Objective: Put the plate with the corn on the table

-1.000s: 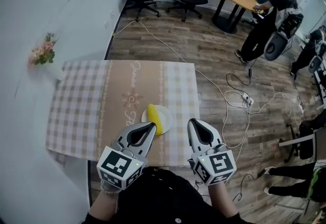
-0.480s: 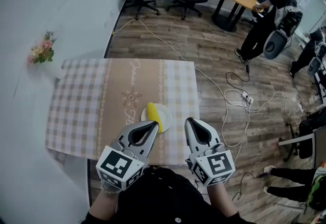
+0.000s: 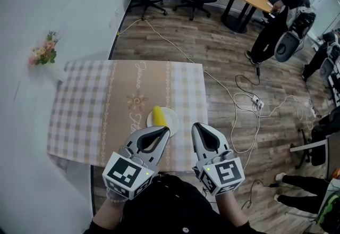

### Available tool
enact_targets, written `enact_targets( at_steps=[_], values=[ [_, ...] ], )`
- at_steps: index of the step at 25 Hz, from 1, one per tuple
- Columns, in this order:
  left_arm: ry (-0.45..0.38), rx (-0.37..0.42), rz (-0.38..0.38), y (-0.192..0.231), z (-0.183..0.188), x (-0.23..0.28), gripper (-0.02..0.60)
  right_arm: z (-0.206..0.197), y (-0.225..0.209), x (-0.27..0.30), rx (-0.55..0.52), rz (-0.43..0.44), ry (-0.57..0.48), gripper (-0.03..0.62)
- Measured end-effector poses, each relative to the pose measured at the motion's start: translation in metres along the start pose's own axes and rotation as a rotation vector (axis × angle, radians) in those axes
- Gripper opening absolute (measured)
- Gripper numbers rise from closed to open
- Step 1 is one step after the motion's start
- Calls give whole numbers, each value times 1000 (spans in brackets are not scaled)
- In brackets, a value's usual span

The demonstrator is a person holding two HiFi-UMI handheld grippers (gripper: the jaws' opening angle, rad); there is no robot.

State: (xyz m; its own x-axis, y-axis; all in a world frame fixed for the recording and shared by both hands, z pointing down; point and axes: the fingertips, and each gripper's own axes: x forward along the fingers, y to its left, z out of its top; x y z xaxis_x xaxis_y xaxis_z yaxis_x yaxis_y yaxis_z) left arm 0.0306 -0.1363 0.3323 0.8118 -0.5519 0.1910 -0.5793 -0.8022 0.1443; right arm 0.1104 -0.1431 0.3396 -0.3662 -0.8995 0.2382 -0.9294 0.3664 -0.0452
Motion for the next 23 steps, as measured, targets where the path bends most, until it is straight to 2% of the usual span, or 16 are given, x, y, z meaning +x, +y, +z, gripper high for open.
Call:
enact_targets(
  at_steps=[19, 23],
  values=[
    [5, 14, -7, -6, -3, -1, 15, -1, -1, -5, -3, 7, 4, 43],
    [5, -11, 5, -3, -3, 0, 15, -1, -1, -3, -3, 11, 3, 43]
  ],
)
